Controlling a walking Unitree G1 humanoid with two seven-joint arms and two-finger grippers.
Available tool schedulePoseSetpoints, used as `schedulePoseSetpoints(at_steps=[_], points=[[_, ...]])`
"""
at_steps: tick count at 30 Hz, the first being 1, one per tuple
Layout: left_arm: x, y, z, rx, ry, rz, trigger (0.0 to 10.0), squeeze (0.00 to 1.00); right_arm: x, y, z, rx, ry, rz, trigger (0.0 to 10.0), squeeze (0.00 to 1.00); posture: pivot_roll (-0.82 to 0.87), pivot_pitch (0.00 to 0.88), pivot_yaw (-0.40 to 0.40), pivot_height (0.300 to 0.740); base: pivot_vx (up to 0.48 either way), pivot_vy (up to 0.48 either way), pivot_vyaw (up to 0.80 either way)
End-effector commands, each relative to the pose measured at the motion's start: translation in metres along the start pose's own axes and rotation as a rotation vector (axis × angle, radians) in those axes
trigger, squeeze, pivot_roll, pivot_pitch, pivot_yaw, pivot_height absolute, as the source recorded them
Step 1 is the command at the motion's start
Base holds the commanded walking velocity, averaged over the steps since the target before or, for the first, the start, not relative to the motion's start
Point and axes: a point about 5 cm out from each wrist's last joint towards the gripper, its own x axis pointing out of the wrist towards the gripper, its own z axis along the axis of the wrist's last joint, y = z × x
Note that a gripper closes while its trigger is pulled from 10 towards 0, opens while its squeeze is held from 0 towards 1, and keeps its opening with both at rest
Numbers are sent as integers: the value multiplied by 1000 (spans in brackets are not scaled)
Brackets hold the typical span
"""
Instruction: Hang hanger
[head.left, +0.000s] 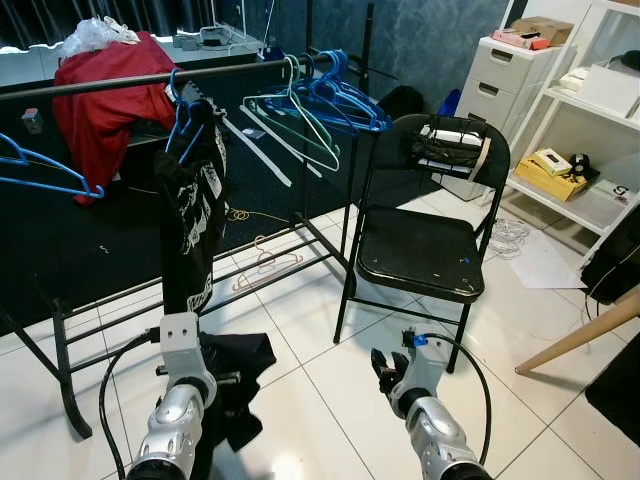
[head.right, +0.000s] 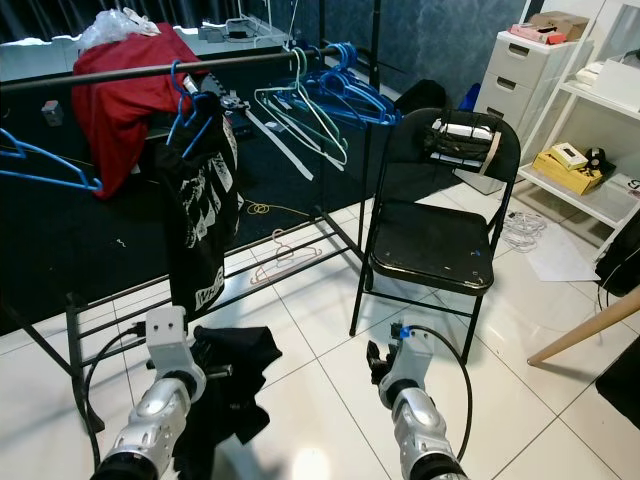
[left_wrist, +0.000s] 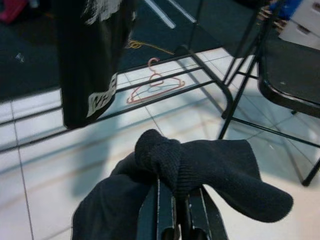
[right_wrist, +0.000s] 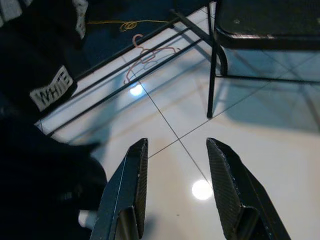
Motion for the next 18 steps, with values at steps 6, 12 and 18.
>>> schedulePoseSetpoints(at_steps=[6, 12, 18], points=[[2, 2, 5, -65, -28, 71, 10000, 0, 3, 14, 8, -96, -44, 113, 10000, 0, -96, 12, -37, 740, 418, 0, 800], [2, 4, 9, -73, -45, 81, 10000, 0, 6, 16, 15, -117, -58, 157, 10000, 0, -86, 11, -50, 740, 430, 0, 800], [-1, 10, 10, -93, -64, 113, 10000, 0, 8, 23, 19, -168, -61, 206, 10000, 0, -74, 12, -58, 740, 431, 0, 800]])
